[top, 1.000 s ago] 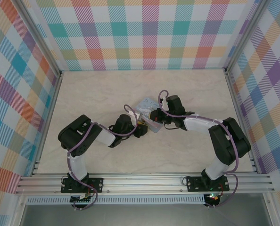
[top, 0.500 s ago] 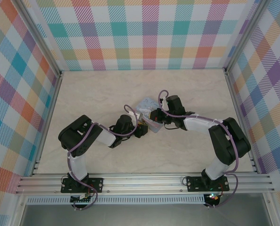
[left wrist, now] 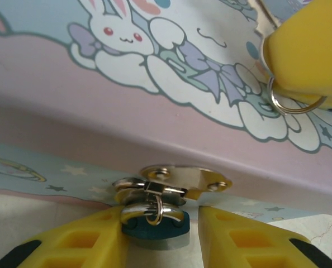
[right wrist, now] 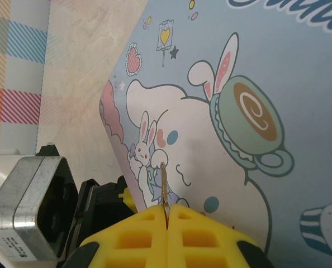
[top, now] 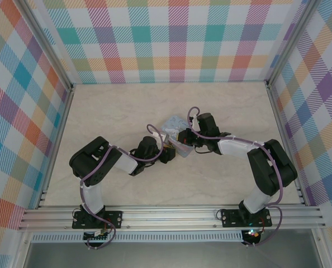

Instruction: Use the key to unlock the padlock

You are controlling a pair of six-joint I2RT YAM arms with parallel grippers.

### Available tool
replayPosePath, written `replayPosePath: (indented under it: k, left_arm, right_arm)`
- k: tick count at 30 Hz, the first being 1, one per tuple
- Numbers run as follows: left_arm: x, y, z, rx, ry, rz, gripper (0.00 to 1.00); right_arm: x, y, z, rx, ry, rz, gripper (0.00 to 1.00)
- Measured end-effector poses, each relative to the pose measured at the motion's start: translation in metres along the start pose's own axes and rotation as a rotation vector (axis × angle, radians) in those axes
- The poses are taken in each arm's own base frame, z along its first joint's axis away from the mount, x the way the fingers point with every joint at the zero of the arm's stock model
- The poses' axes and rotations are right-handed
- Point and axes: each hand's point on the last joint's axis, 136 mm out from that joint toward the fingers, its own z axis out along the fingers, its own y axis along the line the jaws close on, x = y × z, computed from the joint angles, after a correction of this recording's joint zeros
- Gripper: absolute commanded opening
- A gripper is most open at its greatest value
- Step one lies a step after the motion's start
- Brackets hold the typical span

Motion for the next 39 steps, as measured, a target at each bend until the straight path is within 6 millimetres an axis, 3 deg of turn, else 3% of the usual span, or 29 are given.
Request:
replayPosePath:
  k: [10,21,25,31,35,39]
  left_arm:
    - [0.0,-0.002,0.004,-0.007,0.023,-0.068,0.27]
    - [0.0,-0.006,0.005,-0.007,0.052,-0.156,0.26]
    - [0.004,-0.013,0.005,0.001,0.091,-0.195,0.25]
    - [0.007,-0.021,0.003,0.006,0.137,-0.26,0.25]
    - [0.005,-0.024,0.002,0.006,0.154,-0.3,0.24]
    - [0.004,-0.027,0.001,0.006,0.17,-0.336,0.22]
  right_arm:
    - [-0.002,-0.001,0.0,0.008,-0.012,-0.002,0.0]
    - [-0.003,0.0,-0.002,0.008,-0.023,-0.013,0.0]
    - [0.005,0.001,-0.013,0.023,-0.035,-0.059,0.0]
    - [0.005,0.012,-0.047,0.025,-0.118,-0.182,0.0]
    - [0.023,0.002,-0.065,0.059,-0.132,-0.253,0.0]
    - [0.056,-0.016,-0.071,0.112,-0.097,-0.305,0.0]
